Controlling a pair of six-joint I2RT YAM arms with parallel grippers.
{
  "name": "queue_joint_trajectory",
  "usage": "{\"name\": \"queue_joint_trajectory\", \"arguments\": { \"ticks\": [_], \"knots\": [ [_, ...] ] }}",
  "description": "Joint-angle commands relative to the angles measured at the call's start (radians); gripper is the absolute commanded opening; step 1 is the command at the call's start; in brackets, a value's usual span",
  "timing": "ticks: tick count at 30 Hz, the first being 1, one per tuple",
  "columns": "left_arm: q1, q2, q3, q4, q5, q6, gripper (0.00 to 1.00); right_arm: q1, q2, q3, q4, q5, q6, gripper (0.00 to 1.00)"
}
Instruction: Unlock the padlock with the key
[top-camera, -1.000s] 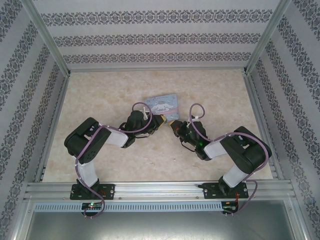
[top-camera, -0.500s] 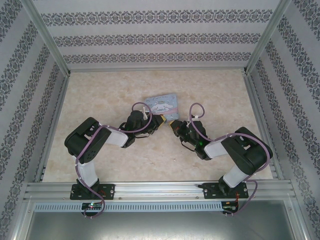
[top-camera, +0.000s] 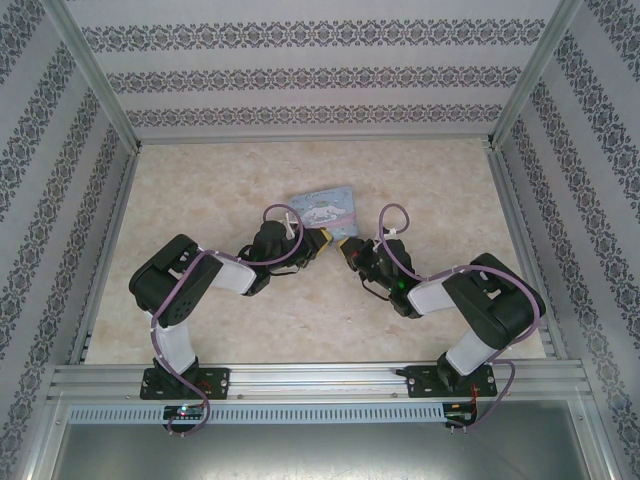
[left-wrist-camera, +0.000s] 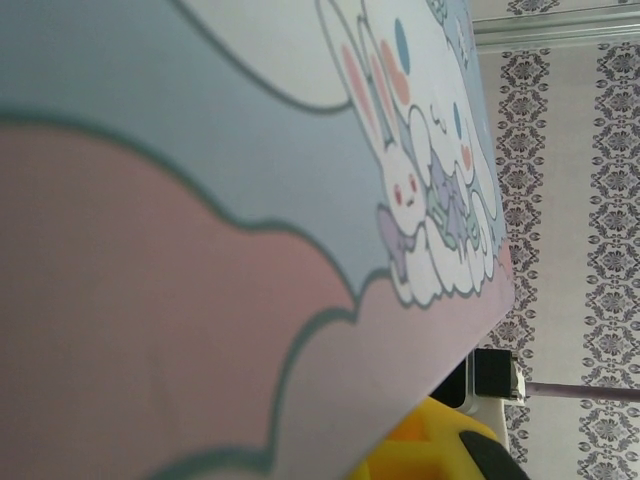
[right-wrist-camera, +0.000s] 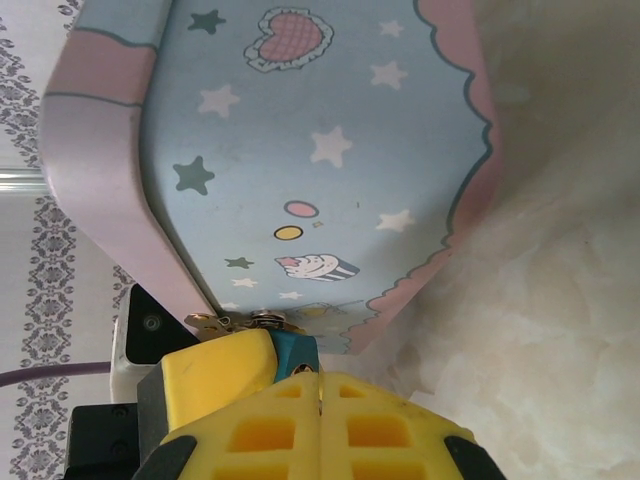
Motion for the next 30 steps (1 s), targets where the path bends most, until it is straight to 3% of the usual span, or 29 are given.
{"name": "queue_joint_trajectory", "arguments": {
  "ticks": [1, 7, 19, 30],
  "knots": [
    [0.002, -0.003, -0.011, 0.093, 0.031, -0.016, 0.0, -0.013, 0.021, 0.03, 0.044, 0.003, -0.024, 0.0],
    [0.001, 0.0, -0.012, 0.112, 0.034, -0.032, 0.0, -0.013, 0.047, 0.04, 0.076, -0.029, -0.017, 0.0],
    [-0.019, 0.025, -0.002, 0.249, 0.012, -0.157, 0.0, -0.038, 0.179, 0.031, 0.299, -0.085, 0.082, 0.0],
    [-0.041, 0.033, 0.017, 0.299, -0.005, -0.206, 0.0, -0.036, 0.195, 0.078, 0.304, -0.103, 0.098, 0.0]
  ]
}}
